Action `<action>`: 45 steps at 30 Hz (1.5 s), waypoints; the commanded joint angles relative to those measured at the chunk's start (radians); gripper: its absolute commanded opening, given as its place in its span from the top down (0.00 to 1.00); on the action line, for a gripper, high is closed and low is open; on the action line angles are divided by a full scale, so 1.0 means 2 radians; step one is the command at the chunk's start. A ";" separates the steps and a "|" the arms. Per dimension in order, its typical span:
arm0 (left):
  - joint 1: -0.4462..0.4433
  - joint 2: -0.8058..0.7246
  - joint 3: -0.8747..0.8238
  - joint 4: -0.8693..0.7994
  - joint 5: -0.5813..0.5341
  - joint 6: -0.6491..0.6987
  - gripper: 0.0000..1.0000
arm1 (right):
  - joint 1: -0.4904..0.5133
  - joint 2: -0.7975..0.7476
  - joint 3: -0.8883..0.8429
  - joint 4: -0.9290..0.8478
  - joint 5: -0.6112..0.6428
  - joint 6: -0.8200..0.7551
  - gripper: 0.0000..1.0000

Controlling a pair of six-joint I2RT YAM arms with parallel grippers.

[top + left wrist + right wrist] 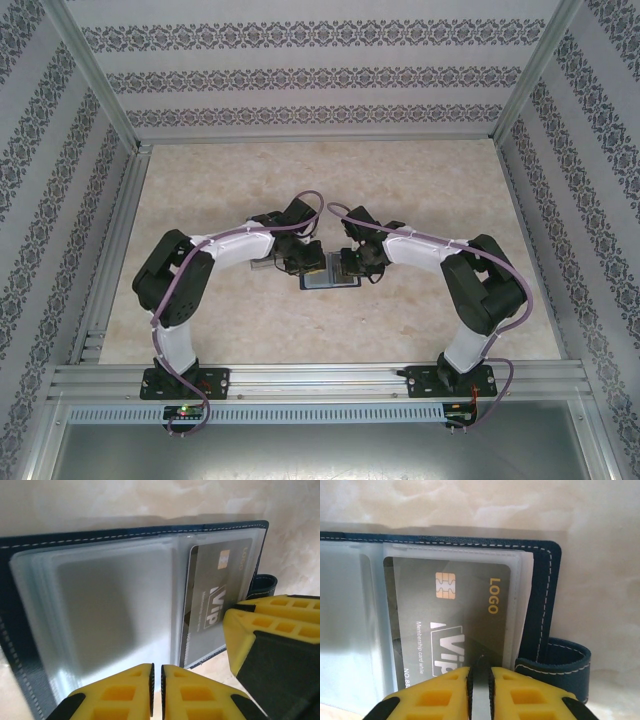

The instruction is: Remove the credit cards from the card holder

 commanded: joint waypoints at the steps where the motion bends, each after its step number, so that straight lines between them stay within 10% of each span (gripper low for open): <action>1: -0.005 0.014 0.016 0.027 0.012 -0.017 0.85 | 0.004 0.011 -0.009 0.009 -0.017 0.002 0.81; 45: -0.006 0.044 0.006 0.062 0.034 -0.042 0.87 | 0.006 0.013 -0.009 0.026 -0.038 0.014 0.80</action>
